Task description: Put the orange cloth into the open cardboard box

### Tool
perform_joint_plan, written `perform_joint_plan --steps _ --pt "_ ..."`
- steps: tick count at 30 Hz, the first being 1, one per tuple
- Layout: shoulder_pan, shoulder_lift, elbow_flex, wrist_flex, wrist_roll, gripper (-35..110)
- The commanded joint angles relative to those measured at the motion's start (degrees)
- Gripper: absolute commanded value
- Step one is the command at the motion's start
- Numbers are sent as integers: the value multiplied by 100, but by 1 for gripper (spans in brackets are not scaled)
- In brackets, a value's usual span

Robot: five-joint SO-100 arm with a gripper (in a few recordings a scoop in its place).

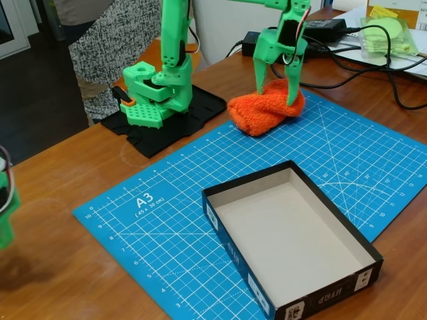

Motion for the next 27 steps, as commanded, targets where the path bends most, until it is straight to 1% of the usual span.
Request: perform_joint_plan --steps 1,4,8,14,17,20,22,25,27 --pt "-475 -378 -334 114 545 34" --pt "-729 -431 -211 -334 791 34" --pt "-729 -299 -70 -800 1266 35" --pt "-387 -308 264 -1327 1512 34" --pt "-132 -378 281 -1354 1512 32" --pt "18 -422 343 -1362 1459 19" --pt "114 -510 343 -1336 1503 4" --pt "132 -923 105 -1055 1380 1" --pt "88 -1406 -378 -624 1107 0"
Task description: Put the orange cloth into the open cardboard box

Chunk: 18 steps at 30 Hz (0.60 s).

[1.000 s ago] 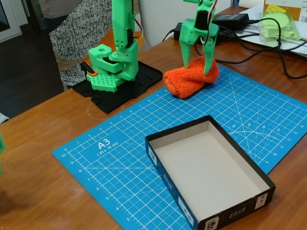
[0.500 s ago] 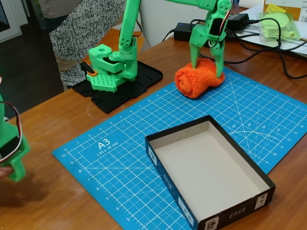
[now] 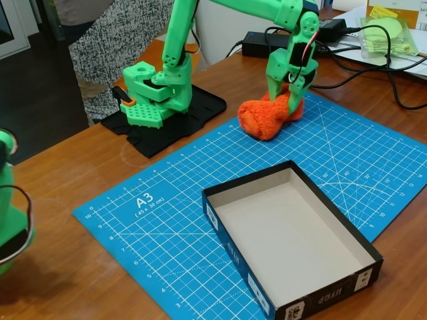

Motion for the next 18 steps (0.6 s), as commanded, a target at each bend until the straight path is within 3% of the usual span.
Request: perform_joint_plan --steps 1,7,14,18 --pt "-44 -729 -642 756 -202 0" --pt "35 -1020 -1441 1266 -176 0" --pt "976 1055 -1802 1266 589 0" --pt "1934 1600 -2320 1266 -141 0"
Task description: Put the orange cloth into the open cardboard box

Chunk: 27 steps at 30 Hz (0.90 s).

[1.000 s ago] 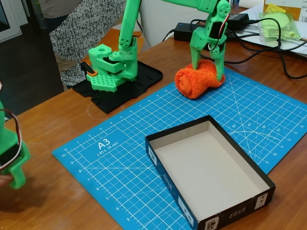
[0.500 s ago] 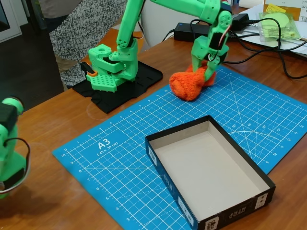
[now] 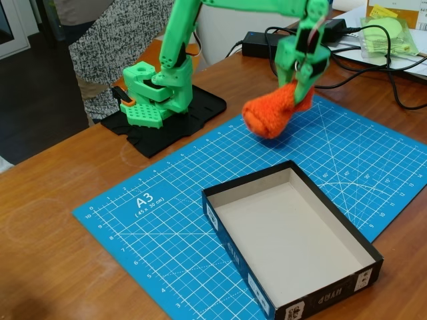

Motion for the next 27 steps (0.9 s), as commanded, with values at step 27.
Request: perform_joint_plan --steps 27 --pt "2742 -2953 -5449 105 -6187 0"
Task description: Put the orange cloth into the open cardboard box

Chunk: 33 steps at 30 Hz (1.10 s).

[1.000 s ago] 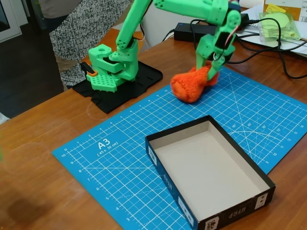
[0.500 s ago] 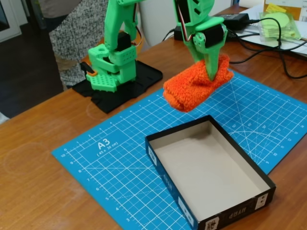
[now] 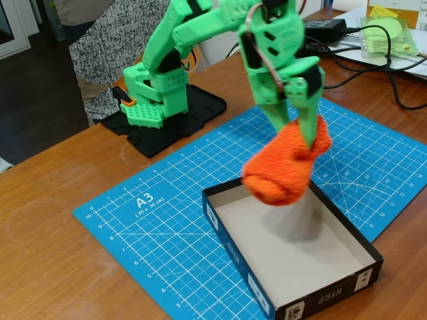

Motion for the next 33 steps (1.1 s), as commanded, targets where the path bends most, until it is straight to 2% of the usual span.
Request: perform_joint_plan --steps 1,10,17,23,26,29,33 --pt "-53 44 -149 44 -1037 0" --pt "316 -264 -800 44 -3138 0" --pt "782 -387 62 44 -4307 0" --pt "879 -1160 -62 44 -4509 0" --pt "870 -1969 -1002 44 -4122 0" --pt "923 -2496 -1380 44 -4201 0" --pt "1020 -3287 -2856 53 -3700 2"
